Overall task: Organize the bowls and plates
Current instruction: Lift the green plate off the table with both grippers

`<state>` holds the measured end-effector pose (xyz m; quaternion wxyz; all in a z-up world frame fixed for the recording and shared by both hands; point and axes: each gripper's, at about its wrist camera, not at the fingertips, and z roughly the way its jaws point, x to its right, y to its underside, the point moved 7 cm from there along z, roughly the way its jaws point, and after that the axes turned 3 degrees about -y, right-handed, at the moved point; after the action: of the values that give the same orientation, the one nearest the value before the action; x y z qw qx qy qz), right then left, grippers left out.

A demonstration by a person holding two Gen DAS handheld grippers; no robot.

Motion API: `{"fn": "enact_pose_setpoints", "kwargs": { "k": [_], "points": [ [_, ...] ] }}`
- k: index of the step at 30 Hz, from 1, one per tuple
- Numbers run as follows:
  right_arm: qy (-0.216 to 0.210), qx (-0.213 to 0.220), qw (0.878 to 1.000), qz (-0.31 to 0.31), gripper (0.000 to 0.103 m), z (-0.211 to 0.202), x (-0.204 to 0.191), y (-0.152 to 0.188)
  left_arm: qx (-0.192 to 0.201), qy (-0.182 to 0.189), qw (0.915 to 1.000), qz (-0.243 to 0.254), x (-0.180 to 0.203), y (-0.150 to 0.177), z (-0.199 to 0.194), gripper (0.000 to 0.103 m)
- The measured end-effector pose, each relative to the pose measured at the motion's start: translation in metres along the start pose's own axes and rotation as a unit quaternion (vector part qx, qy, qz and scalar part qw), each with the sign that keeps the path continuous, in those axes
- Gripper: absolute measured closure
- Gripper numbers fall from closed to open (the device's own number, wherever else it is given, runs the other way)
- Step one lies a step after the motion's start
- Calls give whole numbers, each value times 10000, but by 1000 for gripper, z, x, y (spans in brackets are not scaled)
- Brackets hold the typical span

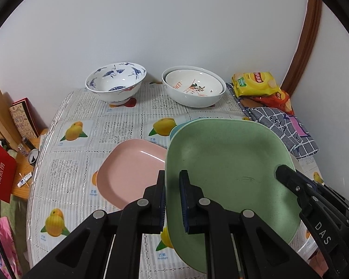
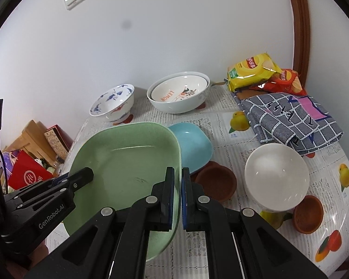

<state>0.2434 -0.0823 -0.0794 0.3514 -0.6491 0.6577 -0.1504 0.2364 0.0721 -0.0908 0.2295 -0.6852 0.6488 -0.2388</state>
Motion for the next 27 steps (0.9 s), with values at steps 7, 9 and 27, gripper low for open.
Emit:
{"fn": "enact_pose_setpoints", "kwargs": {
  "k": [7,9,27],
  "points": [
    [-87,57,9999,-5,97,-10,-12,6,31,-56,10000,-73,-11,8,-13,92],
    [-119,69,9999,-5,97,-12,-15,7,38,-70,9999,-100,-15,9,-16,92],
    [-280,16,9993,-235,97,-12,-56,17,67,-196,9990,-396,-56,22,-29,92]
  ]
}}
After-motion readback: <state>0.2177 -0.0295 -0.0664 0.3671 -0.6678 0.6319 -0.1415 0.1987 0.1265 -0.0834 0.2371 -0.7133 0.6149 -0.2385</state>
